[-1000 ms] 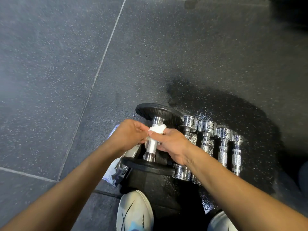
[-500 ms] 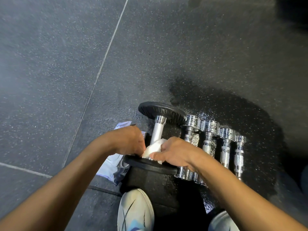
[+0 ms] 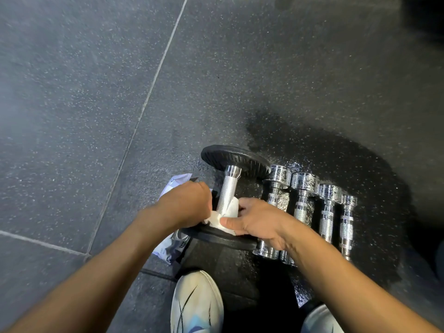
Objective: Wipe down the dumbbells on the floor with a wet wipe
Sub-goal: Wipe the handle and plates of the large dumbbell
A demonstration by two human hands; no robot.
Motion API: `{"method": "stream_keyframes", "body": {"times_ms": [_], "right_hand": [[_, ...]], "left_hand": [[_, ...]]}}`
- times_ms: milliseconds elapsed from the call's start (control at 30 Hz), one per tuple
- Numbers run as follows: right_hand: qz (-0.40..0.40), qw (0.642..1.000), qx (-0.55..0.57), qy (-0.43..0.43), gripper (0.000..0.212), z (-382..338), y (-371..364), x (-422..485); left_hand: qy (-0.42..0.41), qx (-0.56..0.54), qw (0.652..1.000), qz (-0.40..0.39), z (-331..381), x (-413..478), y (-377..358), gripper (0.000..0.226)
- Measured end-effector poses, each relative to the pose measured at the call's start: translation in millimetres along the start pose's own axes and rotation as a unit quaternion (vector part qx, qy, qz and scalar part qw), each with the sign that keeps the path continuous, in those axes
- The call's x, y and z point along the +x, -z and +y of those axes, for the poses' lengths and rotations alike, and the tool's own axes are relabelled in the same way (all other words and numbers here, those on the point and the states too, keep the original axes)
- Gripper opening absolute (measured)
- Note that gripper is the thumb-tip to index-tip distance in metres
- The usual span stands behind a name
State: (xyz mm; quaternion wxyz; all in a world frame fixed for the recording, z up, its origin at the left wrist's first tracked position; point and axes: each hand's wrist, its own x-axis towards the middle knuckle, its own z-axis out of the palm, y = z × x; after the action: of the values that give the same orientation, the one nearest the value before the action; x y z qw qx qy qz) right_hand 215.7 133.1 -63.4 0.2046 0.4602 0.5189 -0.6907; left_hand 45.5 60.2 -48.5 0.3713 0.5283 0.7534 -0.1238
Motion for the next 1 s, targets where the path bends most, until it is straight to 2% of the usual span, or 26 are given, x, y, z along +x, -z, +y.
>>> {"method": "stream_keyframes", "body": {"times_ms": [100,167,233,333,467,533,600,700,900,1000], "right_hand": [[0.036,0.995,-0.092,0.005,0.029,-1,2,-1],[0.058,0.993,-0.106,0.009,0.029,-4,0,-2],[0.08,0.988,-0.128,0.001,0.047,-8,-2,-3],[0.101,0.984,-0.144,-0.013,0.073,-12,-2,-6],[0.104,0.993,0.028,-0.041,0.057,-3,-5,-2],[0.116,0.992,0.032,-0.03,0.06,3,-7,5],[0.121,0.992,0.032,-0.014,0.052,6,-9,9],[0.135,0.988,0.07,-0.003,0.038,11,-11,11],[0.181,0.983,0.037,0.014,0.029,21,-17,23],[0.172,0.984,-0.05,0.02,0.026,17,-20,25]], "left_hand": [[0.026,-0.026,0.999,0.001,-3,-1,4,0.009],[0.03,-0.033,0.999,0.008,-4,-3,7,0.007],[0.03,-0.057,0.998,0.019,-3,-3,7,0.008],[0.033,-0.194,0.98,-0.001,-2,-2,-5,0.009],[0.058,-0.313,0.947,-0.037,-7,4,-22,0.014],[0.055,-0.333,0.94,-0.052,-6,7,-21,0.022],[0.049,-0.336,0.938,-0.068,-2,7,-16,0.032],[0.065,-0.349,0.93,-0.098,5,9,-12,0.026],[0.063,-0.362,0.92,-0.136,3,10,-7,0.037],[0.059,-0.355,0.925,-0.121,-1,11,-5,0.024]]}}
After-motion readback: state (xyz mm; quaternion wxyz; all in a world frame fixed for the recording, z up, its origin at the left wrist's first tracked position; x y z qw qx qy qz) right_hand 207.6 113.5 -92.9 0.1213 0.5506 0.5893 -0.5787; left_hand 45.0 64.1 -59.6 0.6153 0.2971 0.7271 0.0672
